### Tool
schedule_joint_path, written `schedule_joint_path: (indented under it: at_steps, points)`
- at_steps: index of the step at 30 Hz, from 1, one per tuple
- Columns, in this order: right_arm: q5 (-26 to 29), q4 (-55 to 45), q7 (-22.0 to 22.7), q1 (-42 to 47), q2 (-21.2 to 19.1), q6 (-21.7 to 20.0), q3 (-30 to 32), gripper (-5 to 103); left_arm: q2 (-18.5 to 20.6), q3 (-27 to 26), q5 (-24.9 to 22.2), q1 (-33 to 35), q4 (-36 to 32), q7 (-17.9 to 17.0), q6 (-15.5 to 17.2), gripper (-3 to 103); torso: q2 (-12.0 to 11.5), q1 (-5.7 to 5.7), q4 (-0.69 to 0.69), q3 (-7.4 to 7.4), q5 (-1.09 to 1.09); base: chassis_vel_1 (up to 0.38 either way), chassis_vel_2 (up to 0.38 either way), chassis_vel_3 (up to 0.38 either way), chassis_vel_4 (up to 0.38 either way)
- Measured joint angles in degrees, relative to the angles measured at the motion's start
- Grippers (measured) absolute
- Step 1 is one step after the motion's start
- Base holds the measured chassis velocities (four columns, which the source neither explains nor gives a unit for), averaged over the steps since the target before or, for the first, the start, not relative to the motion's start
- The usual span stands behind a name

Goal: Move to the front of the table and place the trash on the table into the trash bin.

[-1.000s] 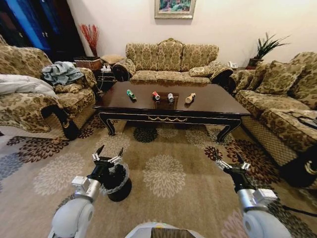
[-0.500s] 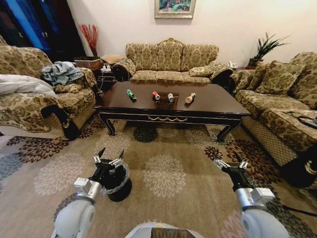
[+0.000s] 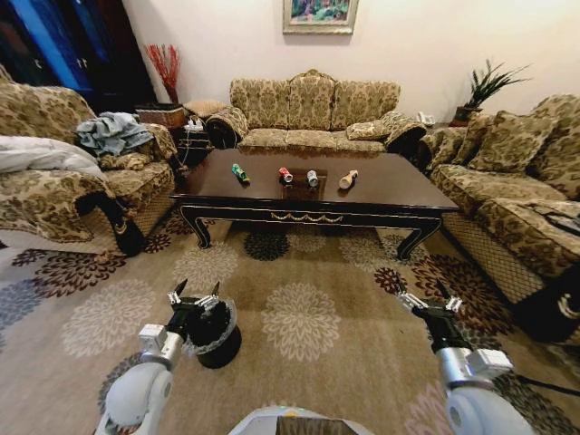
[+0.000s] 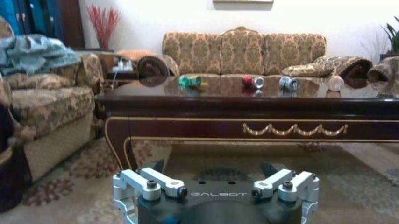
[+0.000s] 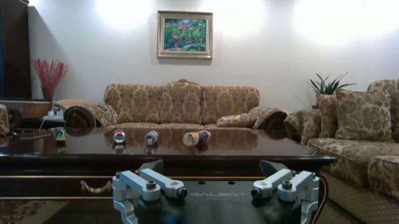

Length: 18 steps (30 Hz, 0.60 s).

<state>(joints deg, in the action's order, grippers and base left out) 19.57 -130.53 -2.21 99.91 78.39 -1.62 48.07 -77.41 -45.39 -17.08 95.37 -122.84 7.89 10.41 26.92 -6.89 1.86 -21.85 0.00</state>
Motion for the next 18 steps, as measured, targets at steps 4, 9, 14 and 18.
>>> schedule_joint_path:
  at_steps: [4,9,14,18]
  points:
    - [0.68,1.19,0.07,-0.94,-0.65,-0.8,0.1,100,0.62,-0.38,-2.62,0.5,0.99,0.75,-0.73,100,0.0,0.0,0.0,0.0,0.0,0.0,0.0,0.0,0.0]
    - [0.85,1.42,0.01,-2.29,-0.06,-3.57,-0.5,100,0.76,-0.53,-3.02,0.86,1.24,1.1,-3.15,100,0.0,0.0,0.0,0.0,0.01,0.0,0.0,0.0,0.0]
    - [0.85,0.15,-0.27,-3.75,1.16,-5.49,-1.04,100,-0.77,0.1,-2.89,0.27,1.18,1.14,-3.72,100,0.0,0.0,0.01,0.0,0.0,0.0,0.0,0.0,0.0]
    - [0.75,-0.03,-0.44,-4.01,1.01,-5.43,-0.99,100,-2.7,1.09,-1.87,-0.23,0.43,1.15,-2.68,100,0.0,0.0,0.0,0.0,0.01,0.0,0.0,0.0,0.0]
